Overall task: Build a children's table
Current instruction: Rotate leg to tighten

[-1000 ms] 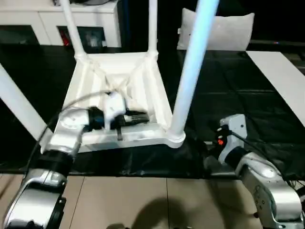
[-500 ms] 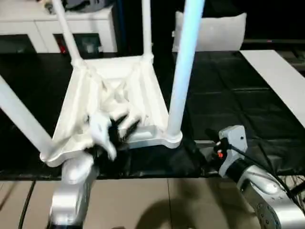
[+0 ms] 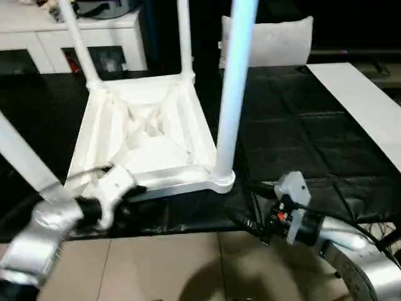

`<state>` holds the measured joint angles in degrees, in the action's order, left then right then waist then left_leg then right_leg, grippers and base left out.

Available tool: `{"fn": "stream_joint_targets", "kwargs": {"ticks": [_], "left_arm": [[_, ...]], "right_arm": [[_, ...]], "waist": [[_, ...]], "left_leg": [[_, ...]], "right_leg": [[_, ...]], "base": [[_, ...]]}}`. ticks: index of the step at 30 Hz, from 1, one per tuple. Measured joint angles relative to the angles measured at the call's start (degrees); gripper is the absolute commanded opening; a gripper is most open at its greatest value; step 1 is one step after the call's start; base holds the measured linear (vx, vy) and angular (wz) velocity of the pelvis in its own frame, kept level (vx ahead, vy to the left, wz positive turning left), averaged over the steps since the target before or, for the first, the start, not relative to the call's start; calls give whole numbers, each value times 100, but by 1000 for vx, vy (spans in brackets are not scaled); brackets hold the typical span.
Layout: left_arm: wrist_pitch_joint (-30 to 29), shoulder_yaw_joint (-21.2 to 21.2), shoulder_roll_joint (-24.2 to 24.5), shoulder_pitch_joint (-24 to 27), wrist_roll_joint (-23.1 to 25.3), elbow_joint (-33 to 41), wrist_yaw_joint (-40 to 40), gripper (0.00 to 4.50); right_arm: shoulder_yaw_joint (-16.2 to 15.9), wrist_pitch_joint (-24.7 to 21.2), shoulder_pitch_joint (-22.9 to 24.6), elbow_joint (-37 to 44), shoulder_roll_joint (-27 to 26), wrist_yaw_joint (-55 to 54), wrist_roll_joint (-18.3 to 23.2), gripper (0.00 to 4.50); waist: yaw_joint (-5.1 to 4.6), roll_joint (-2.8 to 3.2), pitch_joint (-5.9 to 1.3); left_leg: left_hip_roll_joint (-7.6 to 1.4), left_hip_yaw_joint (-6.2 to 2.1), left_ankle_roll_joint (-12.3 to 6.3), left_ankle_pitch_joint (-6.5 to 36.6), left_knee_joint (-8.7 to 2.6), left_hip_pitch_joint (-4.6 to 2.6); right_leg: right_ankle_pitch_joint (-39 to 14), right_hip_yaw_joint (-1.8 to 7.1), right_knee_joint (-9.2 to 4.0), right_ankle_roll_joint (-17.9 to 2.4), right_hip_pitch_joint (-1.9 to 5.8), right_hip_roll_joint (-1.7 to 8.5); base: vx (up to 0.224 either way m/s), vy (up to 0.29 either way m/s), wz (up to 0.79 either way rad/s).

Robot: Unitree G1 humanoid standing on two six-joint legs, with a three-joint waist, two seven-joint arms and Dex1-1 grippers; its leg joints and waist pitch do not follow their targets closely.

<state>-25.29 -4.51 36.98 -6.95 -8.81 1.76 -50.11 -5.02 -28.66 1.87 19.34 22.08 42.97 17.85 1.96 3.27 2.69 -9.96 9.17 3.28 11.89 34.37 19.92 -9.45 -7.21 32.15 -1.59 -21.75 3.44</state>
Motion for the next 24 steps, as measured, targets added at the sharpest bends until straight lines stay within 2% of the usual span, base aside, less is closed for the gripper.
{"fn": "stream_joint_targets", "kwargs": {"ticks": [5, 8, 11, 14, 17, 24], "left_arm": [[-73, -1, 180, -205, 294, -588, 128, 257], [-48, 29, 234, -202, 355, -763, 178, 257], [228, 6, 245, -207, 463, -897, 348, 257], [695, -135, 243, -365, 806, -1212, 712, 257], [834, -73, 213, -539, 987, -1502, 1091, 257], [1165, 172, 186, -683, 1069, -1701, 1480, 257]], "right_arm": [[-1, 10, -190, -126, -70, -70, 2, 450], [-5, 11, -192, -142, -117, -110, 1, 450], [-45, 61, -228, -207, -248, -211, -5, 450], [-107, 184, -294, -274, -323, -314, -51, 450], [-172, 204, -353, -274, -359, -324, -52, 450], [-225, 295, -347, -284, -397, -338, -74, 450]], "waist": [[-9, -27, -6], [25, -60, -4], [76, -93, -7], [140, -112, -6], [145, -115, -4], [157, -152, -1]], "left_leg": [[-2, 1, 0, 0, -5, 0], [-2, 1, 2, 2, -8, 4], [-2, 1, 0, 5, -11, 5], [-2, 2, 2, 4, -11, 4], [-2, 2, 3, 3, -8, -1], [-2, -1, 2, 2, 12, -4]], "right_leg": [[1, 1, 34, -1, -2, -1], [1, 5, 52, -2, -11, -1], [4, 8, 65, -7, -20, -1], [2, 9, 83, -11, -24, -1], [2, 9, 84, -11, -23, -1], [1, 10, 78, -10, -23, 2]], "base": [[0, 0, 0], [0, 0, 0], [0, 0, 0], [0, 0, 0], [0, 0, 0], [0, 0, 0]]}}
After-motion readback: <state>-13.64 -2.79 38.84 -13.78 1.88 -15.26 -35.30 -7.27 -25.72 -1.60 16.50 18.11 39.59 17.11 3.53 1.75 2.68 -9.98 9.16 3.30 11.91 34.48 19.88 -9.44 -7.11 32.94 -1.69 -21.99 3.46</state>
